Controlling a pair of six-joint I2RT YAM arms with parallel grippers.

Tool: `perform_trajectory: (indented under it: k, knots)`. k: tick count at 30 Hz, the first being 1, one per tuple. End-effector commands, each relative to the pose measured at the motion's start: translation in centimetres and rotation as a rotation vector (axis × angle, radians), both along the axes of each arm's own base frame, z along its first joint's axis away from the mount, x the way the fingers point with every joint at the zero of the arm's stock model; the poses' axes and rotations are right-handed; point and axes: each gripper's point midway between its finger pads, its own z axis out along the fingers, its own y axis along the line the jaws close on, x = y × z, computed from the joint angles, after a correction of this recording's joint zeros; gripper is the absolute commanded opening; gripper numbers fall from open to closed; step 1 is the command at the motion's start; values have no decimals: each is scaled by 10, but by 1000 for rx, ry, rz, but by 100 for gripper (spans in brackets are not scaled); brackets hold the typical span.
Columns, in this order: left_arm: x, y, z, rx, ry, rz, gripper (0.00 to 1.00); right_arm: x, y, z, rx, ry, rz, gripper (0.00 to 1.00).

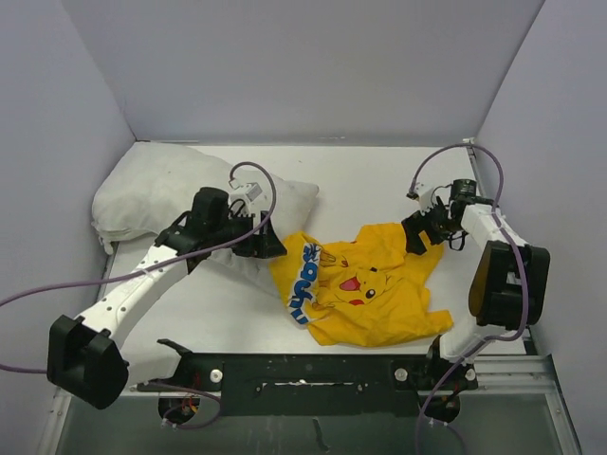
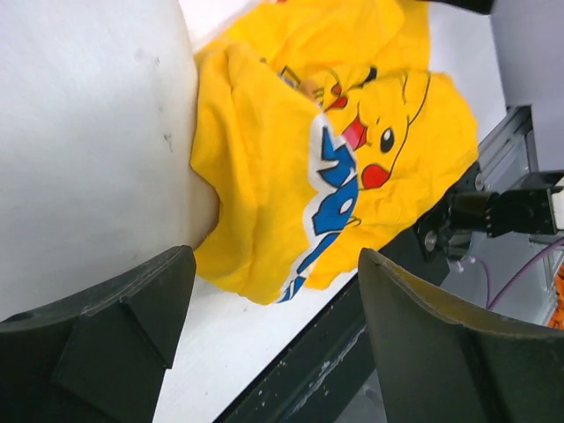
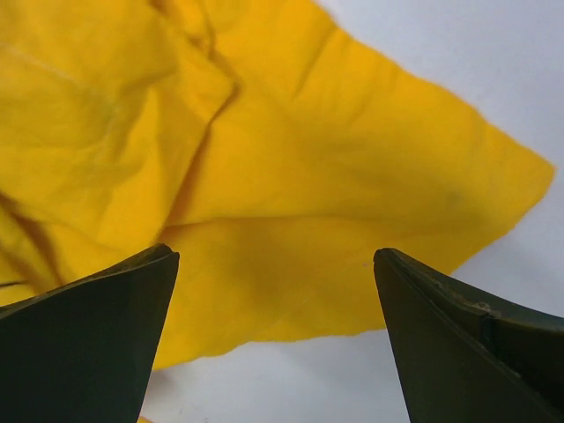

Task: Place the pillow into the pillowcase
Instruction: Adjust the pillowcase at the center of the board, then flatten out the pillowcase at the center of the board.

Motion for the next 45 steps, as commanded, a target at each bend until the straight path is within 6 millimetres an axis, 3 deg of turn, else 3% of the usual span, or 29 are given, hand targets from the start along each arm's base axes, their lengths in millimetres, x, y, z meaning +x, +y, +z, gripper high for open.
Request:
perform_trajectory:
  k: [1,7,10,12,14,15,17,19,23,26,29,31,35,39,42,45]
  knots:
    - [14,8,44,-81,-163,14,75,57,-21,5,-117,-105,-47,98]
    - [11,14,78,-189,-234,16,77,68,-22,-30,-168,-38,-20,92]
    - [8,15,86,-216,-266,20,77,65,-16,-39,-140,-6,0,80]
    - [6,15,90,-229,-282,21,77,63,-10,-39,-114,3,12,59]
    - [4,16,93,-237,-300,21,77,65,-7,-33,-96,-3,29,24]
    - [3,16,96,-240,-310,21,77,68,-6,-27,-89,-13,39,13]
    - [3,17,102,-244,-341,22,77,78,-1,1,-71,-72,66,0]
    - [4,18,110,-246,-390,15,78,90,7,52,-37,-178,96,0]
    - [15,19,135,-252,-538,13,85,102,40,202,89,-491,176,0]
    - [27,16,162,-268,-685,-11,89,84,67,319,183,-731,252,0]
    - [36,12,192,-269,-835,-53,93,54,85,395,255,-879,310,0]
    - [45,10,215,-271,-939,-70,97,32,94,433,284,-959,357,0]
    - [58,-3,263,-315,-1091,-130,98,-6,106,479,321,-1058,450,0]
    - [70,-33,287,-392,-1107,-176,98,-15,106,482,352,-1051,460,0]
    - [70,-70,283,-410,-1108,-231,98,-12,105,472,351,-1028,450,0]
    - [64,-98,265,-399,-1147,-338,98,-11,104,467,348,-1017,443,0]
